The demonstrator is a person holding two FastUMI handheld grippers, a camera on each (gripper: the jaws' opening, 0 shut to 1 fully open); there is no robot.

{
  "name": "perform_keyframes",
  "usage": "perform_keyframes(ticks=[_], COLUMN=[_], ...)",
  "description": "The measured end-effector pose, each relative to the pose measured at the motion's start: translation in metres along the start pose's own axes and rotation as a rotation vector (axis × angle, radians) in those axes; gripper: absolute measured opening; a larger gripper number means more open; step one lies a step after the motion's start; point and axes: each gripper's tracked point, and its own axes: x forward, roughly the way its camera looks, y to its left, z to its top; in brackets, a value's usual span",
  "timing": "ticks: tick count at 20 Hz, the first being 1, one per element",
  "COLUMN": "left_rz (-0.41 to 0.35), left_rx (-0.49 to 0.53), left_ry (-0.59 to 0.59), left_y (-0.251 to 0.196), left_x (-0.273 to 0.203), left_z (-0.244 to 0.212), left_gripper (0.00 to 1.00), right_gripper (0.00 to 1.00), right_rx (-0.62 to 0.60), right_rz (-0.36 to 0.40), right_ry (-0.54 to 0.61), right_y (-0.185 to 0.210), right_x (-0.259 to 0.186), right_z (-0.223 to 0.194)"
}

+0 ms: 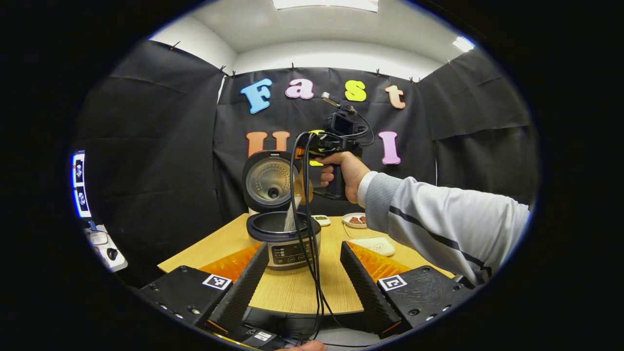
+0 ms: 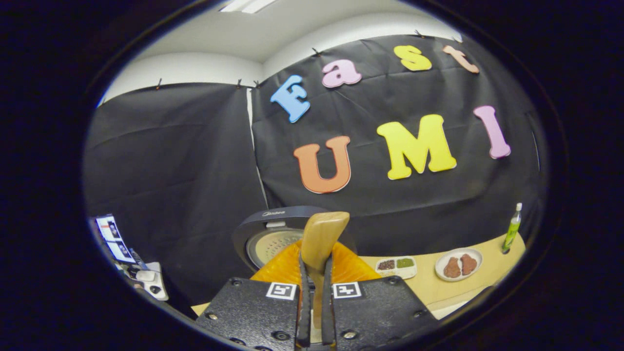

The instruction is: Close the left gripper, press the button to open the rice cooker; take a wooden spoon from the chopstick holder with the right hand, scoop a spoonful of rice and pour it into the rice cooker, then put the wooden spoon back into the chopstick holder.

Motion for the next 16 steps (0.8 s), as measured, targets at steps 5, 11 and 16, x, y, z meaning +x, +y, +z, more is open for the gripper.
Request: perform_keyframes(ticks=[5,11,16], left_rz=[-0.01,-0.01,0.005], left_rx=[0.009,0.012,0.002], left_ry=[-0.002,-0.001,-0.007], left_y=[-0.004,-0.006,-0.003], left_x=[-0.001,-0.001,-0.003], left_z=[0.0,0.0,0.003], left_gripper=[0.94,0.94,0.94], right_gripper=[0.12,0.14,0.15], right_rx=[-0.196,-0.388,-0.367], right_rz=[0.024,0.04,0.047], right_ry=[-0.001,0.012,0.012], right_y=[0.023,0.042,0.037], right_x=[-0.003,-0.008,-0.018], right_z=[-0.007,-0.023,-0.02])
